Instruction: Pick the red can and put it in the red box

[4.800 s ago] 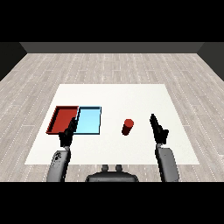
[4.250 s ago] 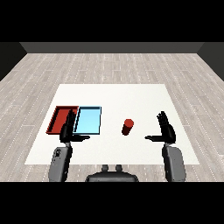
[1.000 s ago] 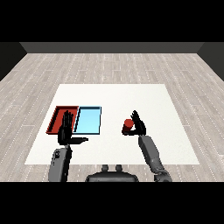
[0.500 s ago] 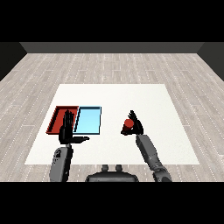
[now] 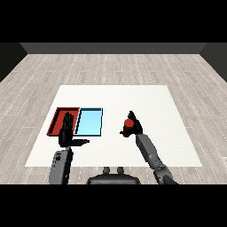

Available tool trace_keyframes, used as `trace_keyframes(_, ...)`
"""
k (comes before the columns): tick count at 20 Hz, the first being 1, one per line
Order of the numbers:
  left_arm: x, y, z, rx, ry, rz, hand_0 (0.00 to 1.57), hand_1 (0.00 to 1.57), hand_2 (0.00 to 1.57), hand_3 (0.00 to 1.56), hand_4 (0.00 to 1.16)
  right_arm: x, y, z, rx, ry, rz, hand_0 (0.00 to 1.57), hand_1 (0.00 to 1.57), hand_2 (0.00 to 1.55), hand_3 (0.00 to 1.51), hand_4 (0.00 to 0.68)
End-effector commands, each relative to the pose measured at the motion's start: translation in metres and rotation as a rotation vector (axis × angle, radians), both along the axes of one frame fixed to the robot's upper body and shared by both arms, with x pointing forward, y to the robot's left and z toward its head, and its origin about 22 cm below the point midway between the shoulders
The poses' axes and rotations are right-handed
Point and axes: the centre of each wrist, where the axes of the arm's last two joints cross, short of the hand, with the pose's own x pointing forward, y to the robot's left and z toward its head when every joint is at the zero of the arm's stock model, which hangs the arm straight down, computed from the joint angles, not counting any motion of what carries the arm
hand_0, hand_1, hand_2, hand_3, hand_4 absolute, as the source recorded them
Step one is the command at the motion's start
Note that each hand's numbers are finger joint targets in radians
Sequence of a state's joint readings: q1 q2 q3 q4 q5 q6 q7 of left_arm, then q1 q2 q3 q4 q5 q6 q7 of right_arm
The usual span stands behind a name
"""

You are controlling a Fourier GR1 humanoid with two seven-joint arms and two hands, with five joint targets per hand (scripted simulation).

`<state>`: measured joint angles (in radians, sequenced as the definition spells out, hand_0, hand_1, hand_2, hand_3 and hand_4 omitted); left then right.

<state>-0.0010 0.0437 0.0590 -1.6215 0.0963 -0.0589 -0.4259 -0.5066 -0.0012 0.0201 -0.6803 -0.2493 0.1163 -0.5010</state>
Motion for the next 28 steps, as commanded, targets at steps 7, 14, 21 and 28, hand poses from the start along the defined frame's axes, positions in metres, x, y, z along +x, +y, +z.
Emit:
trace_keyframes(7, 0.001, 0.006, -0.014, 0.019, 0.004, 0.003, 0.00, 0.00, 0.00, 0.00, 0.00, 0.011, 0.026, -0.003, -0.140, 0.037, -0.182, 1.48, 1.48, 1.47, 1.44, 0.566)
trace_keyframes(14, 0.006, -0.013, -0.011, 0.011, 0.020, 0.001, 0.00, 0.00, 0.00, 0.00, 0.00, 0.015, 0.007, 0.000, -0.185, 0.024, -0.163, 1.47, 1.47, 1.45, 1.40, 0.589)
trace_keyframes(21, 0.009, -0.024, -0.013, 0.004, 0.029, -0.025, 0.00, 0.00, 0.00, 0.00, 0.00, 0.018, 0.024, 0.026, -0.227, -0.049, -0.157, 1.44, 1.44, 1.44, 1.37, 0.602)
trace_keyframes(28, 0.011, -0.033, 0.012, 0.023, 0.005, -0.053, 0.00, 0.00, 0.00, 0.00, 0.00, 0.016, 0.018, 0.062, -0.228, -0.197, -0.157, 1.42, 1.42, 1.43, 1.37, 0.621)
